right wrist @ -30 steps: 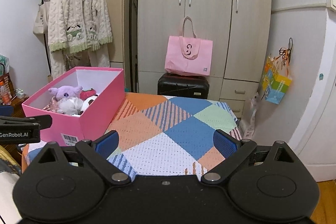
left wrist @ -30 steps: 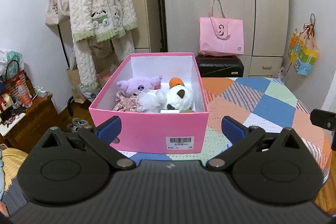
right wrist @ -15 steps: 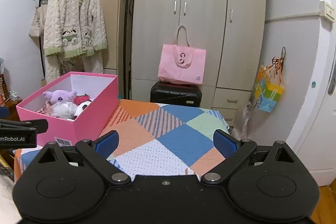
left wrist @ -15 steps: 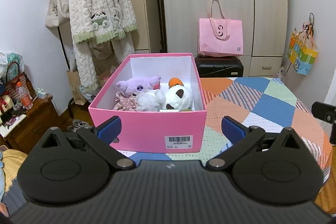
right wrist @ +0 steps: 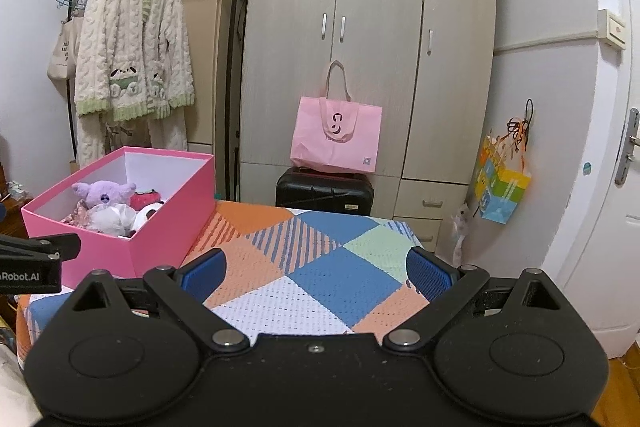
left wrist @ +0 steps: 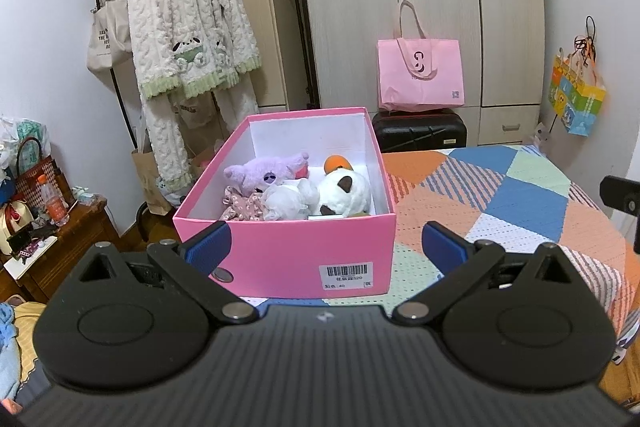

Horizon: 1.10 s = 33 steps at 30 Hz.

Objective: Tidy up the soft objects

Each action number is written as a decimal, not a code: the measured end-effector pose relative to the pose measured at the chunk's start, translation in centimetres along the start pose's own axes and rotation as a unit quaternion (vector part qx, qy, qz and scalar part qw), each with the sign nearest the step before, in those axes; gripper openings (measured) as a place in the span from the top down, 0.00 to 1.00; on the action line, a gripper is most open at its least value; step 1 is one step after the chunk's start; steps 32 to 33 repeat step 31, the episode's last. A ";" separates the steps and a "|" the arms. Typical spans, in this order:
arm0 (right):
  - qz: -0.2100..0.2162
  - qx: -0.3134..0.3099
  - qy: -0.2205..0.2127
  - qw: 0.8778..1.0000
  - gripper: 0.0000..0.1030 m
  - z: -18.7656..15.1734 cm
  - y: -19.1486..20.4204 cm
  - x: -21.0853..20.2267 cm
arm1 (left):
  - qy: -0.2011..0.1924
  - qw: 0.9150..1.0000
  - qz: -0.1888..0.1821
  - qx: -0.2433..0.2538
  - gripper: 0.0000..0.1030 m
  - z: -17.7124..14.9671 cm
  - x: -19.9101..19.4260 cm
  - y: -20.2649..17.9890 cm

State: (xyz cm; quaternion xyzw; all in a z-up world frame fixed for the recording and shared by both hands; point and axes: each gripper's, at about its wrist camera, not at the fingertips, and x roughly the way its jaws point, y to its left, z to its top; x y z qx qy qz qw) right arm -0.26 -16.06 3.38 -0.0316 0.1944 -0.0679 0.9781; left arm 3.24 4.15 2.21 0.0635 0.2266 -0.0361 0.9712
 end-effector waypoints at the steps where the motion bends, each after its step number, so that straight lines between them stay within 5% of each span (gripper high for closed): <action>1: -0.001 0.000 0.000 1.000 0.04 0.0 0.0 0.0 | 0.000 1.000 -0.001 0.000 0.00 0.0 0.0 0.0; 33: 0.025 0.016 0.010 0.999 0.04 -0.6 -0.5 0.4 | 0.005 1.000 -0.023 0.018 0.00 -0.2 -0.3 -0.8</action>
